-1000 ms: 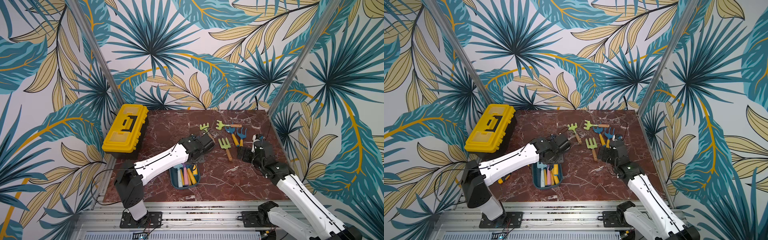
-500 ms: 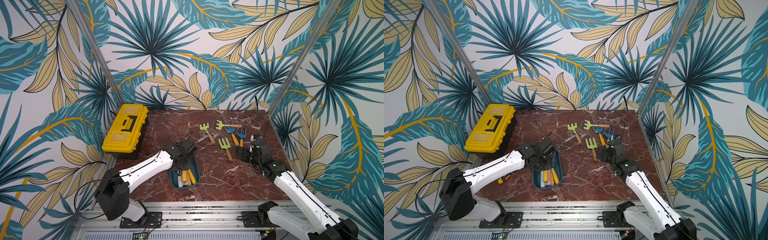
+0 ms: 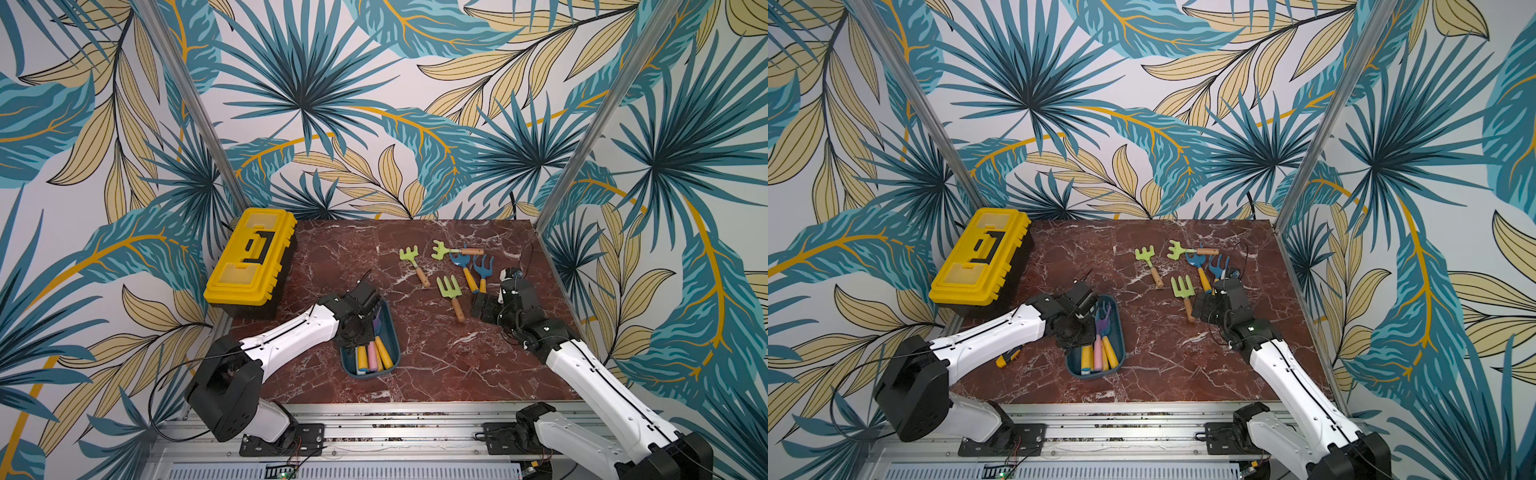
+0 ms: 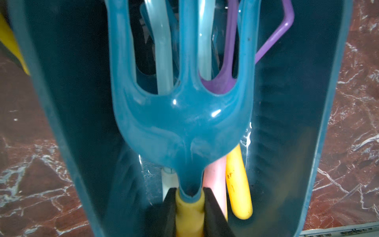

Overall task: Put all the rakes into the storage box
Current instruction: Place the rake in the storage box.

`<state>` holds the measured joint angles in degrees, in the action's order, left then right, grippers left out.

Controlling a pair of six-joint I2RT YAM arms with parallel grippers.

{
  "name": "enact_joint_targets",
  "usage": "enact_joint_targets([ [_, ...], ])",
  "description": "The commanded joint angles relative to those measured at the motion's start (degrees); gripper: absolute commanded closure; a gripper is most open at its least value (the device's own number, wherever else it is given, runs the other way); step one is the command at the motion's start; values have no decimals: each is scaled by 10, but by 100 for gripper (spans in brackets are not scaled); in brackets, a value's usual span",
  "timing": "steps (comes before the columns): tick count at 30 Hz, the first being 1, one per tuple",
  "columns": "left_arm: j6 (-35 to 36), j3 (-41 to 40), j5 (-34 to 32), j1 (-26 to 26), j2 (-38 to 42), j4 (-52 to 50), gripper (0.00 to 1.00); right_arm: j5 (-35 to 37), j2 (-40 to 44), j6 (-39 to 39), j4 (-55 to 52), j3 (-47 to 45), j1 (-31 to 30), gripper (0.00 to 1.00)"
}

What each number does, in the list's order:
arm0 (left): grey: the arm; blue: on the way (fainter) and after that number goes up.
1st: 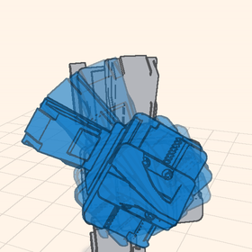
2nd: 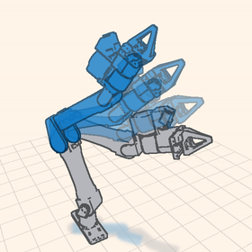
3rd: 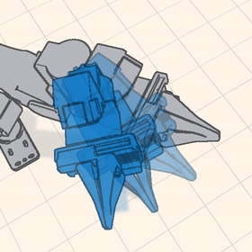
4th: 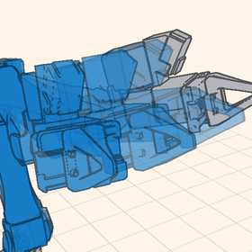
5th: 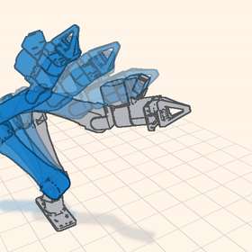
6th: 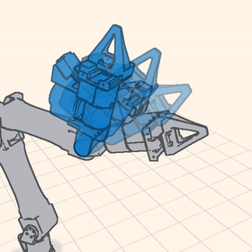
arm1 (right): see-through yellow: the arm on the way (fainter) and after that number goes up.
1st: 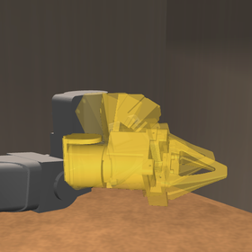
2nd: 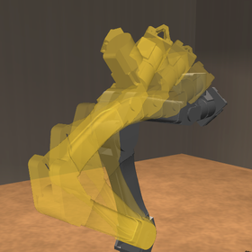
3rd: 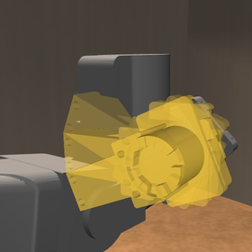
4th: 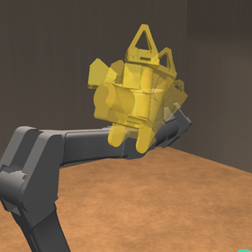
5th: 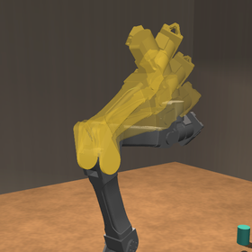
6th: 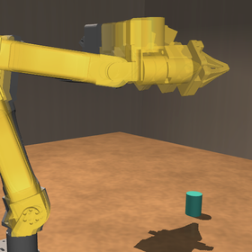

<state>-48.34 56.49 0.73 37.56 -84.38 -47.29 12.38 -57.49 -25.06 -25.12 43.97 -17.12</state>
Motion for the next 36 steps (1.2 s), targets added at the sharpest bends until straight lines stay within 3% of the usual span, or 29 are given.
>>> enact_joint_targets([
  [1,4,-22,-3,-5,5,16,92,0,-2,1,8,-12,2,1],
  [20,-8,-69,-35,-16,29,49,91,-11,-7,2,10,-11,2,1],
  [28,-12,-65,-21,-15,39,50,56,-24,-16,3,10,-9,2,1],
  [31,-9,-50,-11,-16,52,42,49,-27,-19,4,12,-9,2,1],
  [36,9,-14,-31,-16,91,8,27,-48,-35,7,17,-6,3,1],
])
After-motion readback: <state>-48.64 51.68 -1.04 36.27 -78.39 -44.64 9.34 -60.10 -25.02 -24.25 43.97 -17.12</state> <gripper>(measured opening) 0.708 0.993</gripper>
